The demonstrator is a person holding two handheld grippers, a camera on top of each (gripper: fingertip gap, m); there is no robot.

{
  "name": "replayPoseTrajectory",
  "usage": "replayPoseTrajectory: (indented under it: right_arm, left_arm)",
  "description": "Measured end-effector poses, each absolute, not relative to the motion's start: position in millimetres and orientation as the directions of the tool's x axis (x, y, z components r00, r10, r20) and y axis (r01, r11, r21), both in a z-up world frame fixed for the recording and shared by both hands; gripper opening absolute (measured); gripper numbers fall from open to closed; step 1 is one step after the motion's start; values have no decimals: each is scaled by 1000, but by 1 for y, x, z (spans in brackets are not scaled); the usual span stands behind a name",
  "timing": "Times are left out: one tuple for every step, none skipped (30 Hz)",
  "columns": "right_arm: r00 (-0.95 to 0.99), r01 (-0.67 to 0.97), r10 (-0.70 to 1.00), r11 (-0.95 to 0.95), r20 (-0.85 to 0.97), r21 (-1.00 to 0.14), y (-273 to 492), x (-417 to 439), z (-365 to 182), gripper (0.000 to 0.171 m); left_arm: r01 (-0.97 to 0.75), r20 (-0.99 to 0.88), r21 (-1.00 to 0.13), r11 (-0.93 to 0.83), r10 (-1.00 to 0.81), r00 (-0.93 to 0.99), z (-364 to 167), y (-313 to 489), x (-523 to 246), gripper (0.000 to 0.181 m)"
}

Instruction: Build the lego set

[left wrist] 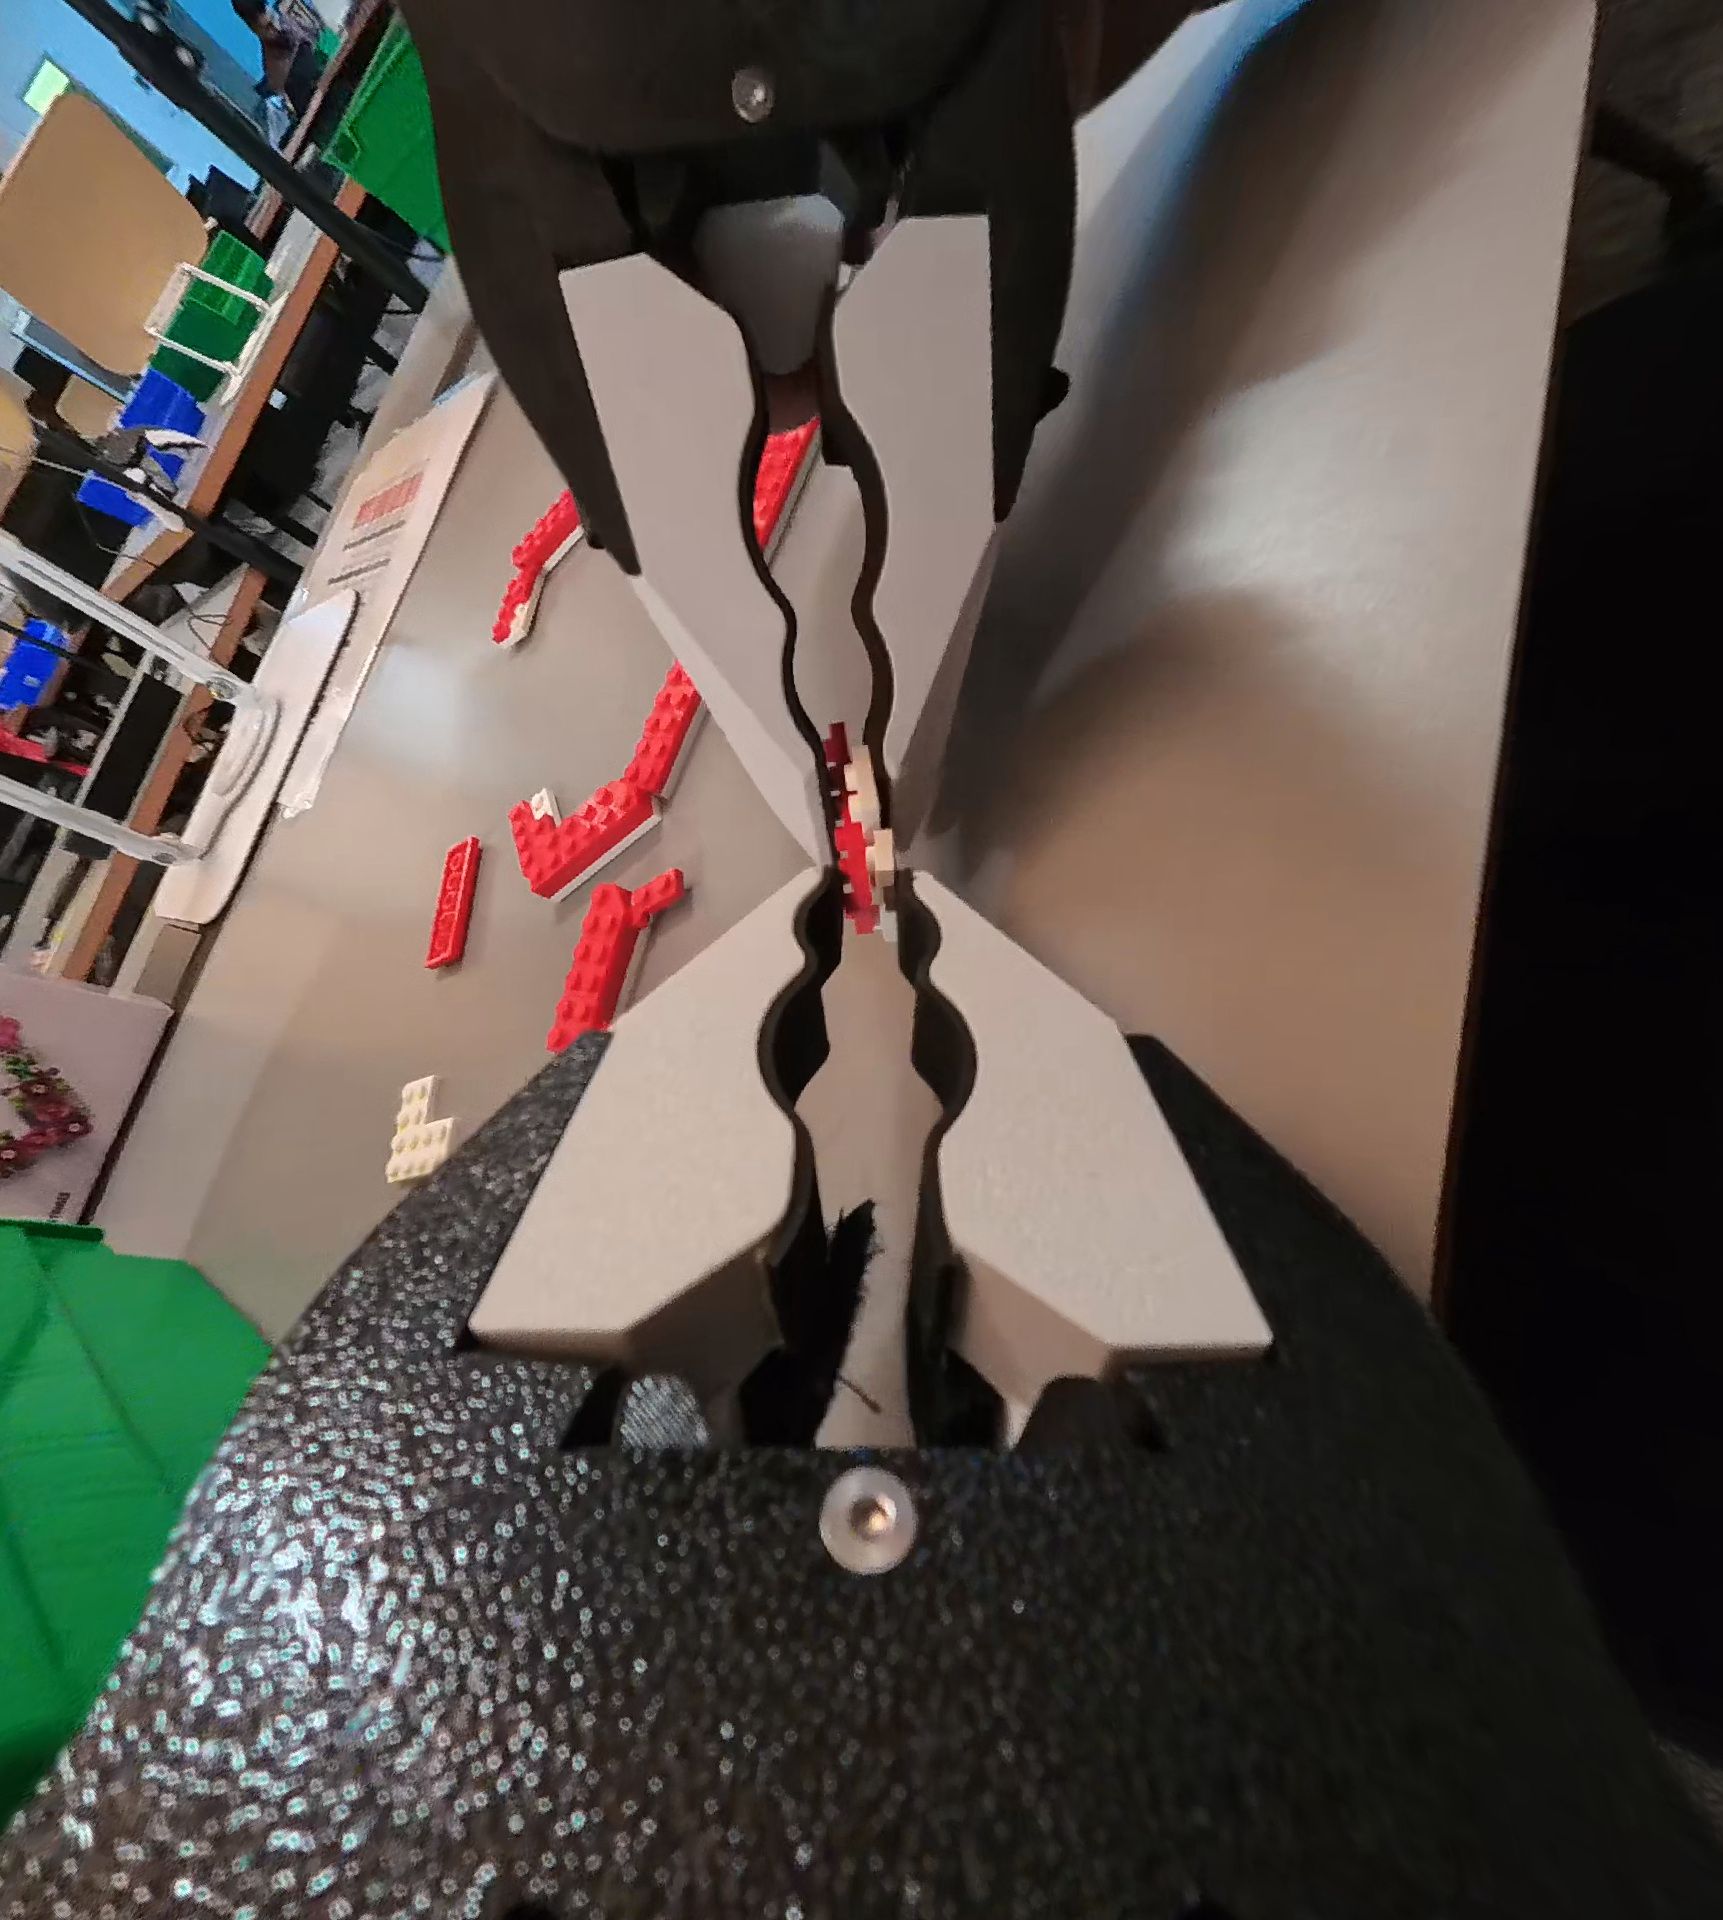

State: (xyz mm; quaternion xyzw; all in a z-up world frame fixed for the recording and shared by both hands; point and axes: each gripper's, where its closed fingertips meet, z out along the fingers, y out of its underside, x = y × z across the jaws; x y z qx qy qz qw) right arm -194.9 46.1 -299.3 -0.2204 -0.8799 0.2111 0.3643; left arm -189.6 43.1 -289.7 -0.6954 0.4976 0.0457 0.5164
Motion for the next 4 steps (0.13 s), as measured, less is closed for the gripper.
replayPoseTrajectory:
  right_arm:
    - [-637,239,540,817,550,-525,47,-195,-299,6]
    - [-637,244,542,817,549,-523,47,-195,-299,6]
    - [-638,252,550,810,539,-529,46,-195,-300,6]
    - [-640,263,564,799,522,-541,46,-195,-300,6]
  left_arm:
    - [-737,-576,-675,29,-645,502,-290,43,-190,8]
    - [-744,-594,-667,47,-637,492,-290,43,-190,9]
    - [-751,-612,-657,64,-626,483,-290,43,-190,9]
    - [-753,-618,-654,68,-622,481,-290,43,-189,9]
